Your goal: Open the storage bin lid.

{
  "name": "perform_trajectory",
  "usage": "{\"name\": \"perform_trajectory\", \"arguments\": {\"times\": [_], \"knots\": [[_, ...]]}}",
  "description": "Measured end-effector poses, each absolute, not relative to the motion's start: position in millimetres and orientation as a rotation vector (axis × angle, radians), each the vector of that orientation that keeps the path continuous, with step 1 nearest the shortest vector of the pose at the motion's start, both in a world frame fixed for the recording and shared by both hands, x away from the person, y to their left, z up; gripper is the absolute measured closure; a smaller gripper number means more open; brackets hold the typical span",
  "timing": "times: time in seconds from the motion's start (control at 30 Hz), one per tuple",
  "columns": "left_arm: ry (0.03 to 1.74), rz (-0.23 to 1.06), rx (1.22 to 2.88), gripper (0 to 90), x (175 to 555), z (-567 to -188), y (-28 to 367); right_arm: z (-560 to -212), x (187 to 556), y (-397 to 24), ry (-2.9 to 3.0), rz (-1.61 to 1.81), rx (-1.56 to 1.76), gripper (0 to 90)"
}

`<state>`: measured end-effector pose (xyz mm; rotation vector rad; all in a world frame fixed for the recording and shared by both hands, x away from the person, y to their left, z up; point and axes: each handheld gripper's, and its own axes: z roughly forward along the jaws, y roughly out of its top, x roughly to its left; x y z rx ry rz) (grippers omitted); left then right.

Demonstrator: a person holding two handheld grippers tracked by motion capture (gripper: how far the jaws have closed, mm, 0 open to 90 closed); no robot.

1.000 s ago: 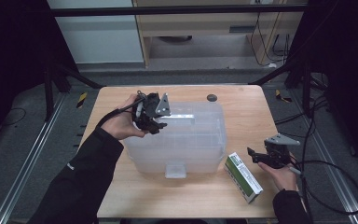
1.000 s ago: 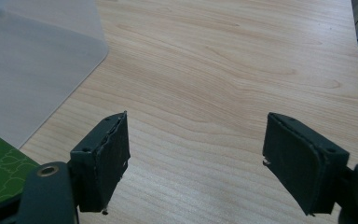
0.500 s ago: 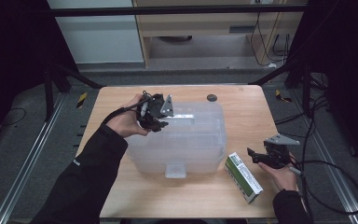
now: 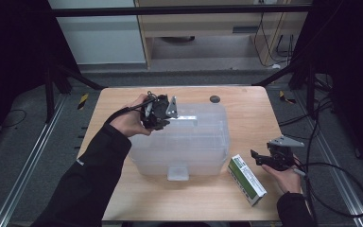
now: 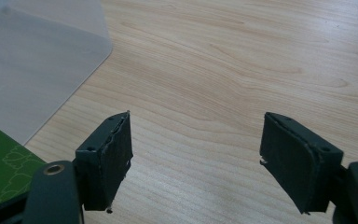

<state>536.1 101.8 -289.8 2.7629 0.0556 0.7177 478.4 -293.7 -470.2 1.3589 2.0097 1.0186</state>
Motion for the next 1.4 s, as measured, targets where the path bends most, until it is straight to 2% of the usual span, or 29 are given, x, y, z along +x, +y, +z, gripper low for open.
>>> {"name": "perform_trajectory", "arguments": {"times": [0.53, 0.67, 0.9, 1.4], "knots": [[0.034, 0.738, 2.798, 74.4, 534.7, -288.2, 97.5, -453.1, 474.8, -287.5, 2.023, 1.07, 1.332, 34.0], [0.031, 0.737, 2.795, 74.4, 534.9, -287.8, 98.1, -439.5, 471.3, -282.3, 2.043, 1.114, 1.315, 40.9], [0.029, 0.734, 2.795, 74.5, 535.5, -286.9, 98.2, -422.7, 466.0, -272.6, 2.054, 1.146, 1.246, 47.7], [0.062, 0.742, 2.783, 73.6, 542.1, -280.0, 98.0, -390.4, 450.0, -249.2, 2.105, 1.225, 1.104, 72.5]]}}
